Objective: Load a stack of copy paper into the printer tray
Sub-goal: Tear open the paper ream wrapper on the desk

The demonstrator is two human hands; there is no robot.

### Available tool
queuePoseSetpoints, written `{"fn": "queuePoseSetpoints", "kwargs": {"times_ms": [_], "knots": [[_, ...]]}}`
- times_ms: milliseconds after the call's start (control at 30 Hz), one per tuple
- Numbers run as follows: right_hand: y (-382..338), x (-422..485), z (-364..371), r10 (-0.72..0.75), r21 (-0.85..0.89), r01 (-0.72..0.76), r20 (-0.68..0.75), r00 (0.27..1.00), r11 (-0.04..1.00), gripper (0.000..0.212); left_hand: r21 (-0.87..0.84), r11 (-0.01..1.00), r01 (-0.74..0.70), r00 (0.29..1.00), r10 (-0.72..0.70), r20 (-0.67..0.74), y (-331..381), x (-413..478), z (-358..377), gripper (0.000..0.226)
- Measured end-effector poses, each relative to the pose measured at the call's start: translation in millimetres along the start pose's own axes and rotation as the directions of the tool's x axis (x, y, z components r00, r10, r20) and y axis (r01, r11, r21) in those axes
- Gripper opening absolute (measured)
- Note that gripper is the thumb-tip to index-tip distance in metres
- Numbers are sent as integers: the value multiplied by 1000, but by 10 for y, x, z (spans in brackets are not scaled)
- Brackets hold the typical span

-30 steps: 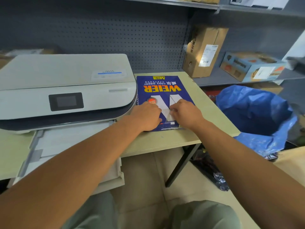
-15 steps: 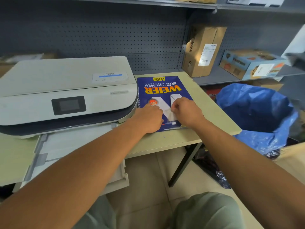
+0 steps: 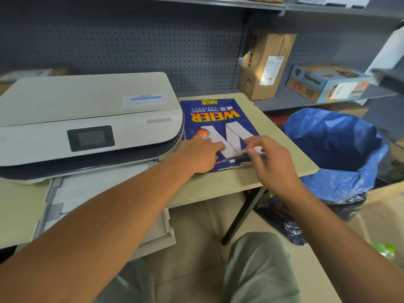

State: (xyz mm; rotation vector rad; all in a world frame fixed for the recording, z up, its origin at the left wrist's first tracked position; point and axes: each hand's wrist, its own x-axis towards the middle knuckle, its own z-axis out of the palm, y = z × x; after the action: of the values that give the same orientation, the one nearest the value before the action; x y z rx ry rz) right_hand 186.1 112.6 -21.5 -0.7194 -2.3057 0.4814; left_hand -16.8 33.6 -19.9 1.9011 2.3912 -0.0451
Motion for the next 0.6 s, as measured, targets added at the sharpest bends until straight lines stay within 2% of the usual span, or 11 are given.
{"fn": "queuePoseSetpoints", "kwargs": {"times_ms": [233,600], "knots": [[82,-430,4,-240,-27,240,-9,971,970,9,23,1000,-12,996,10,88,-12,19,-54,48],[165,-977,97,-222,24,221,45,974,975,4,7,1000,-14,989,13,146,8,26,-61,55]]}}
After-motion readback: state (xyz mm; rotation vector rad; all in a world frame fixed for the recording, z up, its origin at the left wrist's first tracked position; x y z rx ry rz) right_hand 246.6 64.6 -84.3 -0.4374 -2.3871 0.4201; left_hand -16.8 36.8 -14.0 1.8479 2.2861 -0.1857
